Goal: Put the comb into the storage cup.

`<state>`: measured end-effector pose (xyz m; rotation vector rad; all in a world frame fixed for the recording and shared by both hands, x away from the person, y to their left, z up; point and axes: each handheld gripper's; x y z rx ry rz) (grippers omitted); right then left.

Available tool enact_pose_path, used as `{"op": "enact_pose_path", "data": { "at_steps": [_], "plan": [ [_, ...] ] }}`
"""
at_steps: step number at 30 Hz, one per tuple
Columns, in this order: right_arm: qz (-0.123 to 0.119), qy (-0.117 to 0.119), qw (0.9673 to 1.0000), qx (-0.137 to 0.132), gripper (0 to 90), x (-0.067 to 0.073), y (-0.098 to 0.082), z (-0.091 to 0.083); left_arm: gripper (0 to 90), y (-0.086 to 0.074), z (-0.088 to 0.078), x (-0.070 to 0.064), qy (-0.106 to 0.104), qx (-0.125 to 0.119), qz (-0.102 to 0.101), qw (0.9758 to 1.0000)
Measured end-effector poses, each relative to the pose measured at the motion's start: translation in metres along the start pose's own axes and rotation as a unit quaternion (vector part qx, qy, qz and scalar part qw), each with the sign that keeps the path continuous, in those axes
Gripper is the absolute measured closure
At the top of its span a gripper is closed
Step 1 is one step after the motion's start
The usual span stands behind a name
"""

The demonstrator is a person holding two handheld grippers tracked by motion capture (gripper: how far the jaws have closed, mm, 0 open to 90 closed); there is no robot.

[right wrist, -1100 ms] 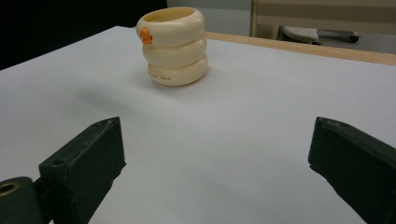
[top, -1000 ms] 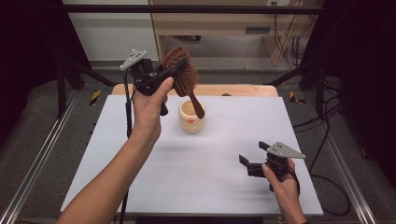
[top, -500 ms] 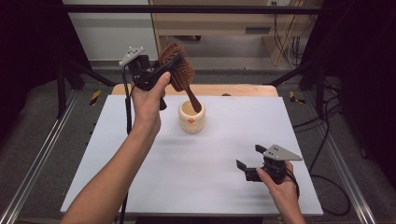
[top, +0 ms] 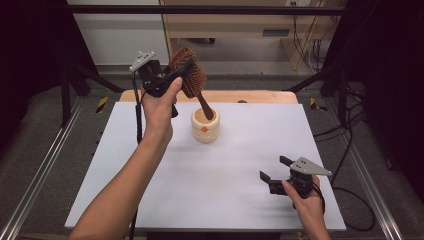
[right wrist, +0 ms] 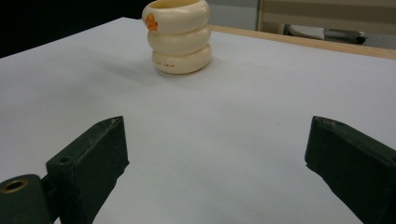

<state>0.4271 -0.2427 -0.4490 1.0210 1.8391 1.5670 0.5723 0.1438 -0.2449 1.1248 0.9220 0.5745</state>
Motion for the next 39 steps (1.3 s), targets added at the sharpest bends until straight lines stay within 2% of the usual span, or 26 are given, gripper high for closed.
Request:
{"op": "enact_pose_path", "data": {
  "at_steps": [5,11,18,25,33,39],
  "plan": [
    [0.009,-0.01,0.9999,-0.009,6.2,-0.004,0.001,-0.004,50.8,0.0,-0.001,0.002,0.008,-0.002,0.001,1.0],
    [0.008,-0.007,0.9999,-0.008,6.2,-0.002,0.0,-0.002,50.8,0.001,-0.001,0.005,0.012,-0.008,-0.007,0.9999],
    [0.007,-0.008,0.9999,-0.008,6.1,-0.001,0.0,-0.002,50.7,-0.002,0.002,0.006,0.018,-0.012,-0.004,0.9998],
    [0.006,-0.005,0.9999,-0.007,6.1,0.0,-0.001,-0.002,50.7,-0.012,0.011,0.007,0.027,-0.012,0.018,0.9994],
    [0.002,-0.002,1.0,-0.006,5.8,0.0,0.0,-0.001,50.7,-0.029,0.022,0.018,0.037,-0.006,0.023,0.999],
    [0.002,0.0,1.0,-0.006,5.5,0.0,-0.001,-0.001,50.6,-0.038,0.028,0.027,0.044,0.0,0.018,0.9989]
  ]
}}
Point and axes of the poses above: each handheld gripper's, and its own axes: z roughly forward along the jaws, y roughly out of its top, x roughly to its left, and after that the axes turned 9 degrees about -x, right-handed
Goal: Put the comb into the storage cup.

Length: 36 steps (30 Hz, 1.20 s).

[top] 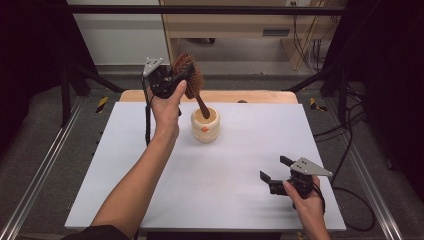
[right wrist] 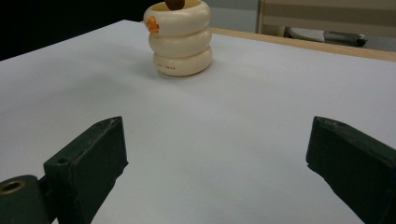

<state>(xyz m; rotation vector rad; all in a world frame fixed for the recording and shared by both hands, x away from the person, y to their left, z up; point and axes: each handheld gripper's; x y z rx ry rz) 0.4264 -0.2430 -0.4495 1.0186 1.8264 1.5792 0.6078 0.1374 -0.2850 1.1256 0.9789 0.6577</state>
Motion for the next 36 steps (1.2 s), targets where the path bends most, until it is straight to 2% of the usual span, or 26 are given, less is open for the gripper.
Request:
{"op": "enact_pose_path", "data": {
  "at_steps": [5,16,36],
  "plan": [
    [-0.002,0.001,1.0,-0.001,5.3,0.001,0.0,0.0,50.6,-0.002,0.002,-0.001,0.001,-0.001,0.008,1.0],
    [-0.01,0.003,0.9999,0.005,4.7,0.003,0.0,0.001,50.5,-0.007,0.003,0.002,0.004,0.003,0.009,0.9999],
    [-0.01,0.005,0.9999,0.007,4.6,0.003,-0.001,0.002,50.5,-0.016,0.007,-0.005,-0.003,0.016,0.035,0.9993]
  ]
}}
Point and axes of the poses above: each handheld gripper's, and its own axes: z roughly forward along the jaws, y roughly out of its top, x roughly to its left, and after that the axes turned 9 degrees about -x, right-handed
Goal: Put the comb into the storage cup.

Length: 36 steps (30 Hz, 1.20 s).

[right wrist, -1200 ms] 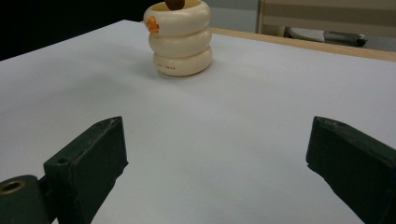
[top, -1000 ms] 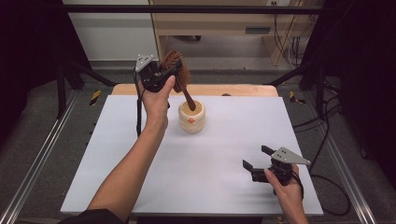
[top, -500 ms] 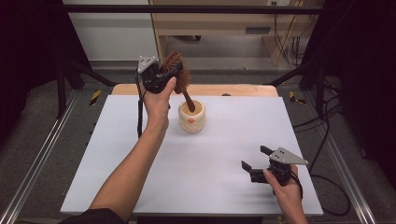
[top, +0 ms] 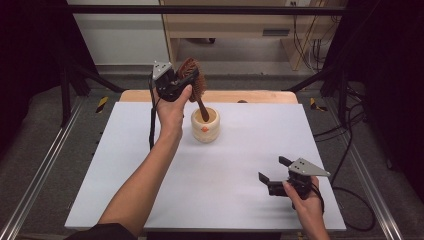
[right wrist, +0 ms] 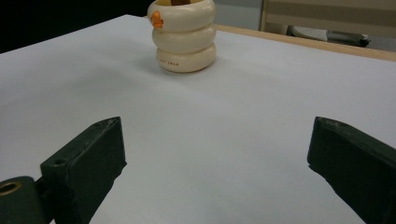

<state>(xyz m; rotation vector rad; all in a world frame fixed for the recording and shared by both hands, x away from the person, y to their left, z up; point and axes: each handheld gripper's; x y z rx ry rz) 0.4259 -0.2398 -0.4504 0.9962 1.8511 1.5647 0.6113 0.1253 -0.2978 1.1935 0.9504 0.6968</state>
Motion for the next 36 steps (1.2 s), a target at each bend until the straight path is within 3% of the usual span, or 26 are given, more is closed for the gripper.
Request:
{"op": "enact_pose_path", "data": {
  "at_steps": [25,31,36],
  "plan": [
    [0.002,0.002,1.0,0.001,4.5,0.0,0.0,0.001,50.4,-0.01,0.003,-0.004,-0.005,0.01,0.011,0.9999],
    [0.002,0.004,1.0,0.002,4.5,0.0,-0.001,0.001,50.3,-0.012,0.004,-0.007,-0.011,0.014,0.035,0.9992],
    [0.001,0.004,1.0,0.003,4.5,0.001,-0.001,0.002,50.3,-0.014,0.005,-0.008,-0.012,0.016,0.027,0.9994]
  ]
}}
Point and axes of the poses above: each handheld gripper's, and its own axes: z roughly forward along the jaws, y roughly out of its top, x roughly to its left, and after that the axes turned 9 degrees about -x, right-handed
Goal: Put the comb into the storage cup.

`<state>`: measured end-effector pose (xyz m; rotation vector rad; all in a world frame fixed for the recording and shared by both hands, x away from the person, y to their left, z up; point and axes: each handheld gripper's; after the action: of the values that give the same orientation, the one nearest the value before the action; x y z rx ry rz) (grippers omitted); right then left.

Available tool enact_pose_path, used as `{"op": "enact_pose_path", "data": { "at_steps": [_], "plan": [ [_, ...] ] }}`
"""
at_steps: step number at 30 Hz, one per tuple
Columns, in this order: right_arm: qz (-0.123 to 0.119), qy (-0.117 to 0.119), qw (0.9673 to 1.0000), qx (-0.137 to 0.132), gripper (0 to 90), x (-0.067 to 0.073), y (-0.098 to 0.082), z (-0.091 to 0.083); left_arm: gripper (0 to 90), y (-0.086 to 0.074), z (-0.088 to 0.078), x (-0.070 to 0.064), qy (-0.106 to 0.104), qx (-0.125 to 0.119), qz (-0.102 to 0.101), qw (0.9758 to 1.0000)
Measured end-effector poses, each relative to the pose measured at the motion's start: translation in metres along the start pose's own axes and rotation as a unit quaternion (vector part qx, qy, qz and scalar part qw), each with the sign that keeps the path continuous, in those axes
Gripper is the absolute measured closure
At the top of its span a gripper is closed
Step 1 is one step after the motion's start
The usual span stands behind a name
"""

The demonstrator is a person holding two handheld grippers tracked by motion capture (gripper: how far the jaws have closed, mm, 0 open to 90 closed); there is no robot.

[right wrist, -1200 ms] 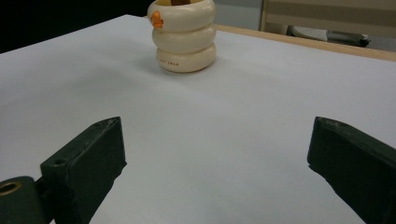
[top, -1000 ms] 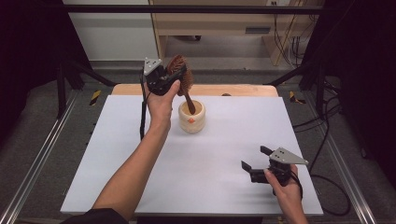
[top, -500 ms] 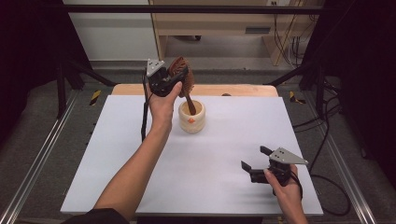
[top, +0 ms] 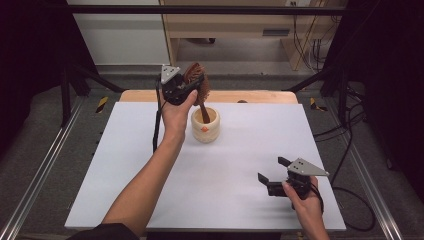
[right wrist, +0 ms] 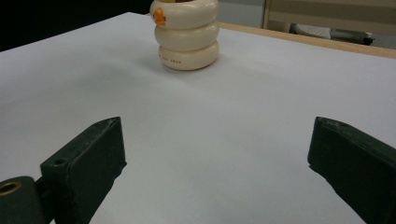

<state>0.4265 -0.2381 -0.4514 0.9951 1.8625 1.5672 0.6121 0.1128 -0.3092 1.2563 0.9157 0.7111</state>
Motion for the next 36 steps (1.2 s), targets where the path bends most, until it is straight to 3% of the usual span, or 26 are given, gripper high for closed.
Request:
{"op": "enact_pose_path", "data": {
  "at_steps": [24,36],
  "plan": [
    [0.0,0.003,1.0,0.001,4.5,0.001,0.0,0.0,50.3,-0.008,0.003,-0.003,-0.001,0.007,0.002,1.0],
    [-0.003,0.007,1.0,0.004,4.4,0.002,-0.001,0.001,50.2,-0.014,0.002,-0.002,0.0,0.007,-0.011,0.9999]
  ]
}}
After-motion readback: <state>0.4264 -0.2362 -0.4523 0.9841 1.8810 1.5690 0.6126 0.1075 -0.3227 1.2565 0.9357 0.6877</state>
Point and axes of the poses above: each handheld gripper's, and its own axes: z roughly forward along the jaws, y roughly out of its top, x roughly to its left, and after that the axes turned 9 degrees about -x, right-handed
